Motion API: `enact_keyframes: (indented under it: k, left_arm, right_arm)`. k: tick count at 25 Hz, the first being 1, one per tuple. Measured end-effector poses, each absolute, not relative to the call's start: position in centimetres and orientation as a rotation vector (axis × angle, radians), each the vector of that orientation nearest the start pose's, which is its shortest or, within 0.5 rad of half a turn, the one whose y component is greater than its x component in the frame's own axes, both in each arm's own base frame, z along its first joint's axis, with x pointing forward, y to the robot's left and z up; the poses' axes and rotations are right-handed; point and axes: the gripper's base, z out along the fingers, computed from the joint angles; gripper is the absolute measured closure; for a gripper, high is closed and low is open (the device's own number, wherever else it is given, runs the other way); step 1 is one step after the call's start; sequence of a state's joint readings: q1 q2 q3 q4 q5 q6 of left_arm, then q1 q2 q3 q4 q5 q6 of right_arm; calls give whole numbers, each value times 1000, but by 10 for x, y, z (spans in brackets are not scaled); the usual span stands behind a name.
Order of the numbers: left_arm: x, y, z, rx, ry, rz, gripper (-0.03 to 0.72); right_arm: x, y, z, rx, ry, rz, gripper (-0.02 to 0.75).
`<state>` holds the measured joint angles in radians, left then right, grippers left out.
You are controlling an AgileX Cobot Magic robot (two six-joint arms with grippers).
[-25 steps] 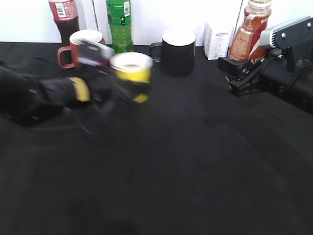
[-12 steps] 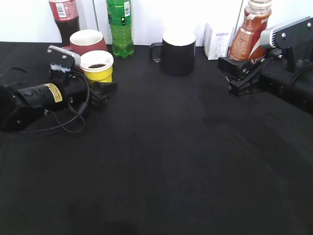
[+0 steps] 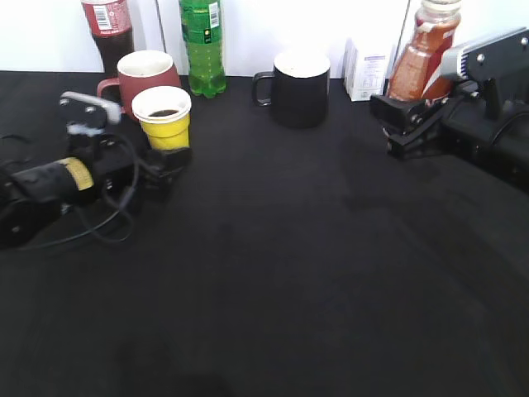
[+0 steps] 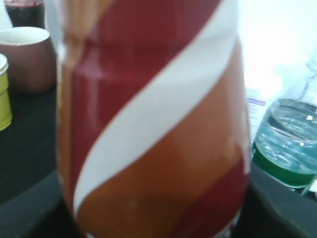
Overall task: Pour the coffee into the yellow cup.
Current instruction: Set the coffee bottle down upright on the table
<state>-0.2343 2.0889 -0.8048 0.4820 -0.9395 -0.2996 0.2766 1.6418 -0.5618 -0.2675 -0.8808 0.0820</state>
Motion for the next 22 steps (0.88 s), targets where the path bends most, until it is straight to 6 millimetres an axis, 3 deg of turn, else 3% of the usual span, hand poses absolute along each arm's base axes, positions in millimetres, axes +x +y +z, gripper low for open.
enact_keyframes:
  k: [6, 8, 10, 14, 18, 22]
  left_arm:
    - [297, -101, 112, 455, 1936, -491, 91]
    - [276, -97, 127, 478, 1939, -483, 93]
    - [265, -97, 158, 511, 1837, -492, 97]
    - [245, -101, 214, 636, 1620, -523, 101]
    - [239, -102, 226, 651, 1570, -539, 101]
    - [239, -103, 227, 653, 1561, -544, 103]
  right_arm:
    - [295, 74, 193, -35, 1691, 232, 204]
    - [296, 66, 192, 52, 1699, 171, 204]
    - [299, 63, 180, 21, 1736, 85, 204]
    - [307, 64, 128, -33, 1814, 0, 204]
    - [310, 63, 89, -72, 1746, -52, 204]
    - [303, 61, 87, -62, 1738, -50, 184]
